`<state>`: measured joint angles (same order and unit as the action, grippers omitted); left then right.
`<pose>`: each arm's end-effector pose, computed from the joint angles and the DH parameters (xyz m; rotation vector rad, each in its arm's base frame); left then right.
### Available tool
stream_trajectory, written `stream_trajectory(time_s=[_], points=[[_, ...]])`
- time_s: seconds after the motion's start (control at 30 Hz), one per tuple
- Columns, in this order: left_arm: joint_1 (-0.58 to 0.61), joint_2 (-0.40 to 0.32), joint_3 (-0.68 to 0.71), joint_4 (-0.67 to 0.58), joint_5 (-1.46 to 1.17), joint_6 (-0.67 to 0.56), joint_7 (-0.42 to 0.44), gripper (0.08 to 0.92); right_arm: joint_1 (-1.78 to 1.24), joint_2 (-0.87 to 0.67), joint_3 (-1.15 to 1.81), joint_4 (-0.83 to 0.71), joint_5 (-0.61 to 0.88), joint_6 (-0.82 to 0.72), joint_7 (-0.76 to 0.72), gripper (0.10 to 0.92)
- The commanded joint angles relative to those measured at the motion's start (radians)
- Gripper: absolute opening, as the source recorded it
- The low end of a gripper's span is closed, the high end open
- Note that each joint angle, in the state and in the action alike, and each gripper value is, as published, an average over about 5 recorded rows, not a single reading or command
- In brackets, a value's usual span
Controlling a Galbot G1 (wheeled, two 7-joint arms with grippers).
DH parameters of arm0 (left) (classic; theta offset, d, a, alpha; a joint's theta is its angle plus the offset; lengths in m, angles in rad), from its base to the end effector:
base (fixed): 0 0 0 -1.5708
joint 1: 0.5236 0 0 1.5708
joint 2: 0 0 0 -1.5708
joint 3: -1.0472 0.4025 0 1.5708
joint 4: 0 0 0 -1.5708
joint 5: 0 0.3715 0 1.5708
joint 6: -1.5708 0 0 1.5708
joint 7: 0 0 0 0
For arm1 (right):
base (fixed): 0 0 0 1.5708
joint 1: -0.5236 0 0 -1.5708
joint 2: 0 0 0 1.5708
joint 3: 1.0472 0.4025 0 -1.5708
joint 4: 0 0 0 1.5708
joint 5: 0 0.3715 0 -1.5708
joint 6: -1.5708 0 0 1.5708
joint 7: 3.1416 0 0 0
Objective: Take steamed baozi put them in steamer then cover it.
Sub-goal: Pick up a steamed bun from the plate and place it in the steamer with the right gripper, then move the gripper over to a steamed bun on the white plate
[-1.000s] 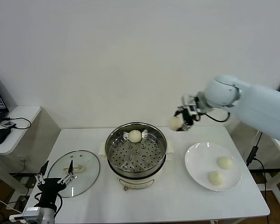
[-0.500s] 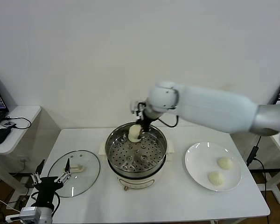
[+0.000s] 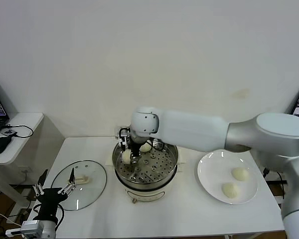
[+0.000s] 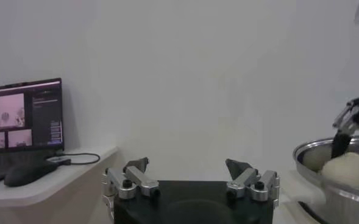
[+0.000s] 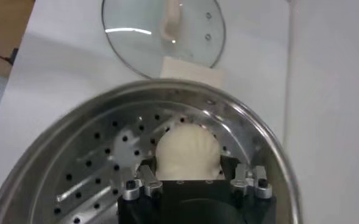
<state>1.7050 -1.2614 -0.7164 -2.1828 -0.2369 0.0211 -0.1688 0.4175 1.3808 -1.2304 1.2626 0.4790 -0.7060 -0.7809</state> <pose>0.1369 0.1131 -0.3109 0.2224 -3.0982 -0.1992 0.5616 0.2445 -0.1247 1.4531 -1.4687 1.4302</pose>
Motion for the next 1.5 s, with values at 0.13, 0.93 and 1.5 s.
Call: stream_trajectory(time_s=[0.13,0.93,1.5], points=[[0.0,-0.001,0.0,0.0,0.0,-0.001,0.0,0.823,-0.036,0.036,0.003,-0.053,-0.04,-0.009,0.001,0.678],[0.0,0.009,0.017,-0.012,0.009,0.002,0.001,0.823,0.366,-0.792,-0.12,0.517,-0.237,0.251,-0.354,0.823],[0.024,-0.001,0.032,0.017,0.042,-0.007,0.001,0.823,-0.368,-1.134,0.358,0.473,-0.578,0.413,-0.341,0.823]])
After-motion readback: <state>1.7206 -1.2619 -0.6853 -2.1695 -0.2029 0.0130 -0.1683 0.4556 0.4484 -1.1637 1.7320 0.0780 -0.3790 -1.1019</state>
